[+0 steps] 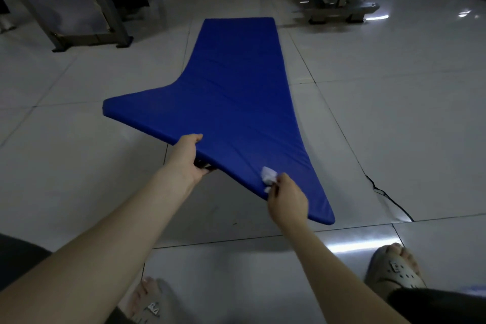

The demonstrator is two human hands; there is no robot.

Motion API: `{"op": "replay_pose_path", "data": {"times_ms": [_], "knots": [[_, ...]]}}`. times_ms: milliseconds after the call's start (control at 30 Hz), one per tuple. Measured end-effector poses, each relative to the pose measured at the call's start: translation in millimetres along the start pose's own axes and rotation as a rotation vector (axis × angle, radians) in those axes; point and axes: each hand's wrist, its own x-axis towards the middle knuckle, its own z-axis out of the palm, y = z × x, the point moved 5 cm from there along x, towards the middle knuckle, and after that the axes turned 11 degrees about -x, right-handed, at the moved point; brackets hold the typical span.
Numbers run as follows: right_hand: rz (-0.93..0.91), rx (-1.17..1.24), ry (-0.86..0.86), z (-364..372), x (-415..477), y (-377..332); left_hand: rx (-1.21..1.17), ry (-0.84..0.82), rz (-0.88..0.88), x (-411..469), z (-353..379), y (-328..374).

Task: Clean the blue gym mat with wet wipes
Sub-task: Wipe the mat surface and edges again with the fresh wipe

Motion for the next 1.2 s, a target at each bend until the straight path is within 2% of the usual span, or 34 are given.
{"op": "replay_pose_path", "data": {"times_ms": [100,167,233,300,400,467,533,633,700,767,900,1000,1100,1200], "knots": [[0.188,-0.174,-0.105,0,2,58,-0.044,0.046,0.047,2,-8,6],[0.201,-0.154,-0.112,1,0,62,-0.038,0.056,0.088,2,-10,3],[0.115,-0.018,-0.078,0,1,30,-0.010,0.042,0.121,-2,-7,-10],[-0.056,0.121,-0.027,-3,2,-22,0.025,0.030,0.122,-6,-3,-25],[-0.238,0.131,0.029,-7,-3,-65,0.094,0.072,0.077,-6,0,-38],[-0.177,0.068,-0.003,4,-5,-38,0.158,0.063,0.055,-4,1,-40],[0.005,-0.016,-0.066,17,-8,21,0.178,0.039,0.050,-4,4,-40],[0.274,-0.203,-0.133,22,-16,119,0.120,0.033,0.067,-5,6,-35],[0.359,-0.217,-0.115,19,-17,147,0.044,0.045,0.112,-4,7,-28],[0.327,-0.091,-0.073,18,-10,128,0.017,0.059,0.162,-5,6,-26],[-0.003,0.076,0.040,3,8,21,0.102,0.068,0.179,-6,6,-43],[-0.144,0.138,0.116,-8,8,-13,0.067,0.124,0.204,-4,9,-34],[-0.076,0.047,0.105,-1,5,18,0.056,0.142,0.185,-4,13,-28],[0.170,-0.051,-0.031,18,-8,101,0.055,0.164,0.218,-5,11,-22]]}}
